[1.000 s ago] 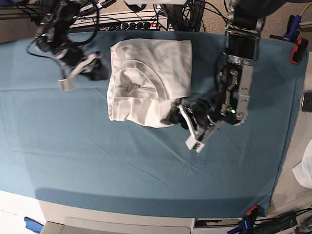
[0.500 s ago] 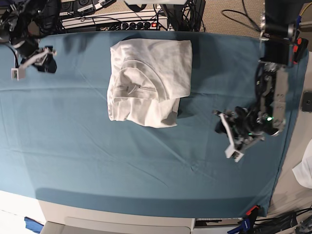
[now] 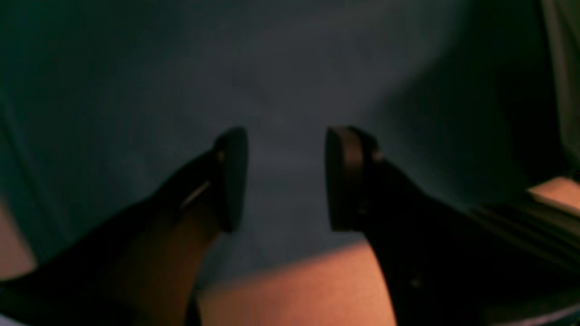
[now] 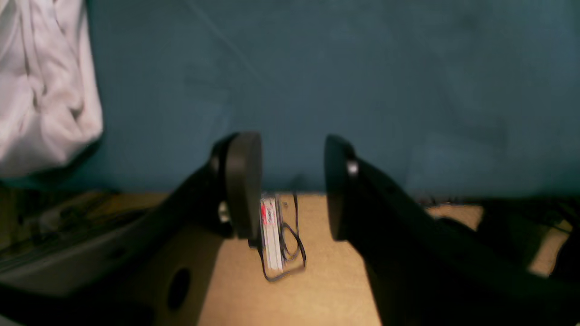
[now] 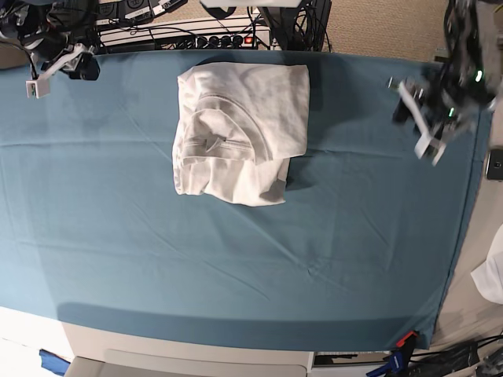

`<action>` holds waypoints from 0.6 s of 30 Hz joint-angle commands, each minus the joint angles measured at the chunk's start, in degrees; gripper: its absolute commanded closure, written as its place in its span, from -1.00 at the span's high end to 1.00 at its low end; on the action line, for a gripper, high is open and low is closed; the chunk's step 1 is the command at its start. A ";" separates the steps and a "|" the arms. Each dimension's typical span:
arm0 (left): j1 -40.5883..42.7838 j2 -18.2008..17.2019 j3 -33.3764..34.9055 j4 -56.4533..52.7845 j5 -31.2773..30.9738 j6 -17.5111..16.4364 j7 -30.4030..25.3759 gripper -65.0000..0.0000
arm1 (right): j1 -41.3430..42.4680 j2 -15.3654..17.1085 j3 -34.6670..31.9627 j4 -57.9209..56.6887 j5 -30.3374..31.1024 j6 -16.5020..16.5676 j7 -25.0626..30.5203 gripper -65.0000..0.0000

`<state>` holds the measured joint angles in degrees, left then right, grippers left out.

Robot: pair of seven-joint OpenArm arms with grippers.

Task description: Fold the T-shirt properly

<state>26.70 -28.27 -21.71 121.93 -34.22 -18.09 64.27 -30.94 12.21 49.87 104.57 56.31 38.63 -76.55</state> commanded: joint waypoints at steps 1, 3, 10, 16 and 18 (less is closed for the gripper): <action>2.71 -0.22 -2.32 2.73 -0.50 0.09 -0.94 -0.13 | -0.96 0.96 0.50 0.85 1.14 0.13 0.59 -0.28; 8.72 1.03 -5.77 5.44 -0.52 0.11 -1.62 -0.13 | -2.45 0.94 0.50 0.85 1.20 0.15 0.52 -0.28; 25.35 7.43 -9.40 6.45 -4.35 0.07 -2.36 -0.13 | -9.11 0.98 0.48 0.85 1.29 0.13 0.11 -0.28; 36.17 8.46 -4.52 5.99 -8.48 -5.18 -3.87 -0.13 | -18.67 1.75 -3.93 0.72 1.18 0.15 1.31 -0.28; 37.53 8.48 -1.53 4.90 -8.44 -5.60 -5.35 -0.13 | -20.39 1.75 -6.36 0.70 1.07 0.13 1.81 -0.28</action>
<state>63.20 -19.55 -22.98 126.32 -42.15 -23.24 59.18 -50.61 13.15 42.92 104.60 56.73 38.63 -75.53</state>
